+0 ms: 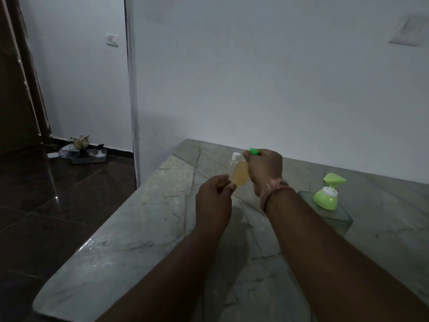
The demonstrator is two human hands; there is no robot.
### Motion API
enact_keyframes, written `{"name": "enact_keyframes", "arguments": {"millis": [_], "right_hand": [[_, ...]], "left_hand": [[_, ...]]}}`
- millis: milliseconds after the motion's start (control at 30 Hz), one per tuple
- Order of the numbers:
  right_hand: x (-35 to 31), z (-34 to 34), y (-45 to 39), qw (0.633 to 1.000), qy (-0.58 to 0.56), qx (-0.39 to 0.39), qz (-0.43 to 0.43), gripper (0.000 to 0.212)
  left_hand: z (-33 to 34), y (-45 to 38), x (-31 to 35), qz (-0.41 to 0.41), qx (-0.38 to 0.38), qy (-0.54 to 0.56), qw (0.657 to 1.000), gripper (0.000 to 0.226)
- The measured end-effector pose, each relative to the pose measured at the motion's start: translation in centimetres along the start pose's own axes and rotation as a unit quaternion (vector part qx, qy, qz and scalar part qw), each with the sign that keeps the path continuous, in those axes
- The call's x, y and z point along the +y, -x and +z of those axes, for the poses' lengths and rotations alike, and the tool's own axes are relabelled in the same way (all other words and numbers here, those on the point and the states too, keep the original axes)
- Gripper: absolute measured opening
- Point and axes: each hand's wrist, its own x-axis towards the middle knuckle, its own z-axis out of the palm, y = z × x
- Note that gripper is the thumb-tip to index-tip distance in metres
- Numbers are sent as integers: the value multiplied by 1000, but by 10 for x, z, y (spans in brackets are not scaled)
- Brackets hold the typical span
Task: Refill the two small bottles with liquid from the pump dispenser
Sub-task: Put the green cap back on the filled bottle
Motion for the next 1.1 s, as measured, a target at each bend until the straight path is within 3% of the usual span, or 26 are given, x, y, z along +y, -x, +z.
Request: {"name": "enact_keyframes", "arguments": {"millis": [200,433,700,800,867,967,1100], "right_hand": [[9,4,-40,987,147,56,31,31],[16,10,-50,971,230,49,50,39],[21,21,-49,969,241,33,36,29],[18,21,-49,966,257,11,33,8],[13,22,-49,966,256,13,12,11],[6,28,-49,960,274,48,-39,41],[-3,38,-50,905,372,29,-203,40]], "left_hand": [[1,-3,-5,-19,16,7,1000,33],[3,-4,-8,-22,4,12,1000,32],[4,-5,-10,-26,7,9,1000,30],[5,-5,-10,-27,7,11,1000,30],[5,-5,-10,-27,7,7,1000,30],[5,-5,-8,-33,7,9,999,31],[4,-6,-8,-37,7,6,999,33]]}}
